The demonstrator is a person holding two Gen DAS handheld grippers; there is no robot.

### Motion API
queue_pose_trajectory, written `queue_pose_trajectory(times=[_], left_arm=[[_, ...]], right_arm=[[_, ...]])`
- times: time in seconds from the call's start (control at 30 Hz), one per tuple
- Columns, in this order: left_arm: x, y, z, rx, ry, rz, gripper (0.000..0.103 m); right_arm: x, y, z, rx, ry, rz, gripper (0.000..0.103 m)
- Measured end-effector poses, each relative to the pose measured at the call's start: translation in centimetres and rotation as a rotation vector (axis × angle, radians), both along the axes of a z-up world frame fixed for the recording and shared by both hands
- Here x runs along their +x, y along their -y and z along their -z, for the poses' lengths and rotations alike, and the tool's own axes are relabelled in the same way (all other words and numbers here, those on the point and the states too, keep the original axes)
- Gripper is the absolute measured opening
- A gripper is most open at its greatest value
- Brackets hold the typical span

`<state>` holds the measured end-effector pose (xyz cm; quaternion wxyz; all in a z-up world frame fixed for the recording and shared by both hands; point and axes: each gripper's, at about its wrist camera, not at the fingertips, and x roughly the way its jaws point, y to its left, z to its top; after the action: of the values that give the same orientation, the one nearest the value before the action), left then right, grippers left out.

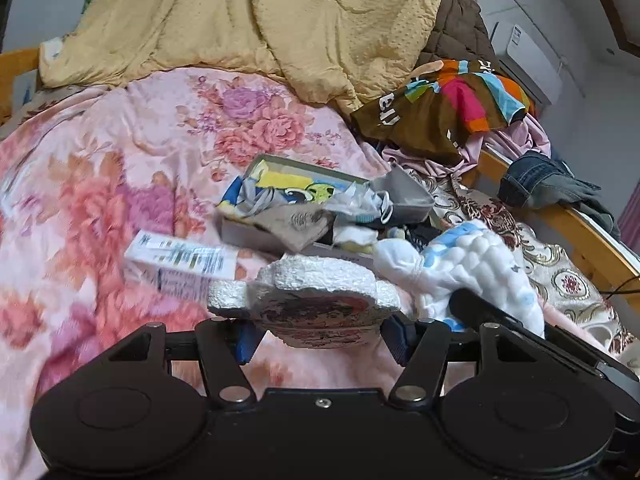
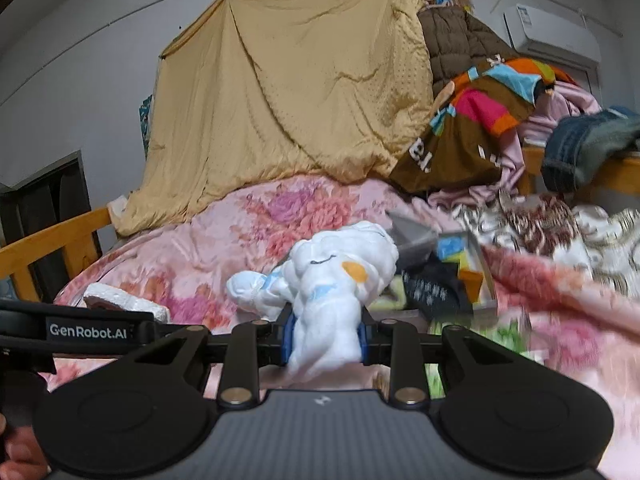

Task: Organize soft objects
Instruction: 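Lift and carry the cartoon pad and white towel over the tray with both tools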

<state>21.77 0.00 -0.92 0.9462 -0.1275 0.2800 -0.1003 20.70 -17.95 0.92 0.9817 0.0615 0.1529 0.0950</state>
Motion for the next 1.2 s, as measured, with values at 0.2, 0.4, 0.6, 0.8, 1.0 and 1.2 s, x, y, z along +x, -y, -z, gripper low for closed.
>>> queue_pose_trajectory(times=[0.2,0.4,0.6,0.8,1.0,1.2], left_arm=[[5.7,-0.3,-1.7,0.008,-0.001,-0.005,0.063],[11.6,-0.6,-2.6,-0.025,-0.022,-0.014,0.063],[17.0,0.5,-2.3,-0.008,-0.042,-0.024,0.063],[22.0,1.6,-1.3,0.039,-0.095,-0.019,0.063],[25.0,2.0,-0.2,0.056,-0.159,-0.020,0.063],[26.8,2.6,0.6,0.085,-0.206,-0.017,0.063]], right_arm=[[5.4,1.3,-0.6,0.039,0.029,0.028,0.032],[10.8,2.2,-0.7,0.069,0.046,0.037,0.032],[15.3,3.7,0.0,0.116,0.025,0.022,0.032],[17.9,4.4,1.5,0.155,-0.043,0.006,0.032],[19.4,5.0,2.2,0.186,-0.068,0.005,0.034],[20.5,5.5,2.4,0.210,-0.073,0.015,0.038]])
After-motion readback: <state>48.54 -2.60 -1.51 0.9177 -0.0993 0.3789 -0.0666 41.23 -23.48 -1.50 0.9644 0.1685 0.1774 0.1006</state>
